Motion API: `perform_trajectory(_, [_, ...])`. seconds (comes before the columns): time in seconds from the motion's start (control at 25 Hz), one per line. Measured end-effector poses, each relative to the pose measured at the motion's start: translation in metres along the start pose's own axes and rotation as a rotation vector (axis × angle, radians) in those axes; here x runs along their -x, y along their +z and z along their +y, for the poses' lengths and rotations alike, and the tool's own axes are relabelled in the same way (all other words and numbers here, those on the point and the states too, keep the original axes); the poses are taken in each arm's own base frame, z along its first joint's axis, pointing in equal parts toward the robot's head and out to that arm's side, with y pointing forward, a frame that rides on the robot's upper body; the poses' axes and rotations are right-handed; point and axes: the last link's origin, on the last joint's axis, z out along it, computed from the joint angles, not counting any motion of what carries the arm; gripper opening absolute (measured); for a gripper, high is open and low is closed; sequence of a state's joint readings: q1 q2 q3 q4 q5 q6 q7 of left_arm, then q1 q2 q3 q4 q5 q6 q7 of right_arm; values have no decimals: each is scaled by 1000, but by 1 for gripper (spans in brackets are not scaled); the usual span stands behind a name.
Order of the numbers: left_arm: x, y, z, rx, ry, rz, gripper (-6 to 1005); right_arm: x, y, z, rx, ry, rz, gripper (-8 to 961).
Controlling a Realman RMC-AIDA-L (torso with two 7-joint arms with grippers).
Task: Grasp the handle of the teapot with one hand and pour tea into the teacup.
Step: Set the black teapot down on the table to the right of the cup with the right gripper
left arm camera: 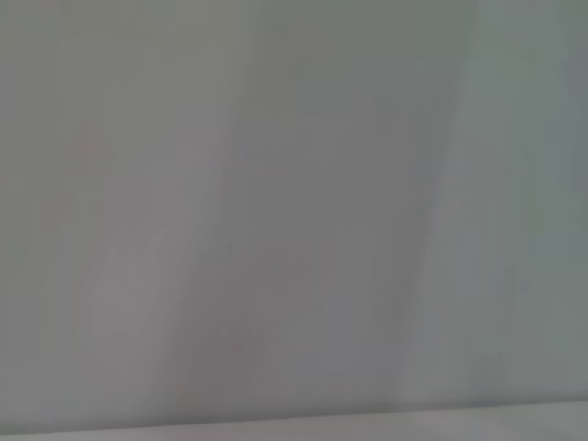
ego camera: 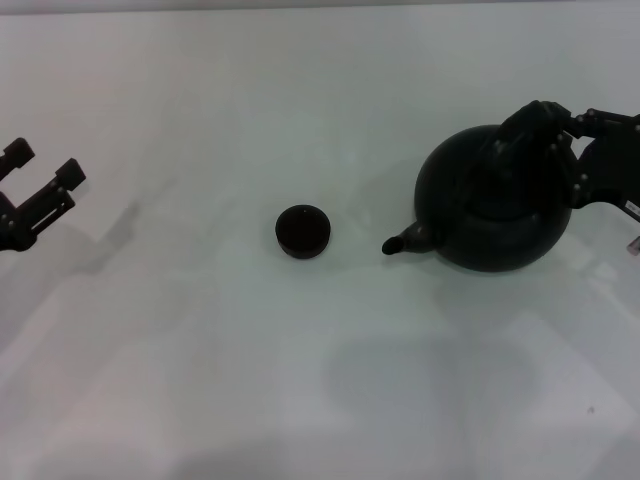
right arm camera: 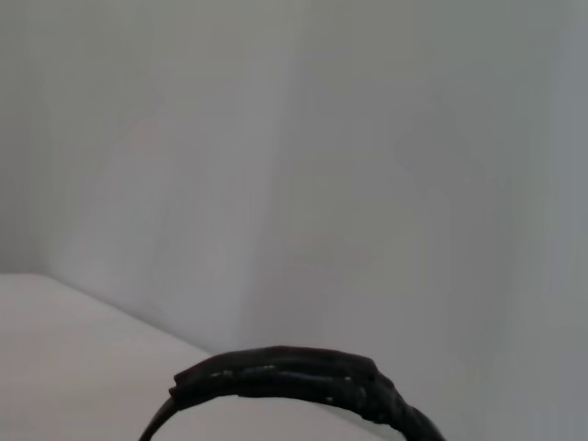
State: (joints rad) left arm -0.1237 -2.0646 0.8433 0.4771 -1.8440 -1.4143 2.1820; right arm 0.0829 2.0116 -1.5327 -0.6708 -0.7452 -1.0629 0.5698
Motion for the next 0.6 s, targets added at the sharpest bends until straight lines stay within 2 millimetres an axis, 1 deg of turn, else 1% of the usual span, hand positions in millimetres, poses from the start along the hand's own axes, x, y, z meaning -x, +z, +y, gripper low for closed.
perform_trajectory(0.28, [0, 3, -1, -1, 5, -8, 774, -5, 1, 1, 9, -11, 14, 106])
perform_trajectory(0.6, [-2, 8, -3, 1, 11, -10, 774, -6, 5, 2, 18, -69, 17, 106])
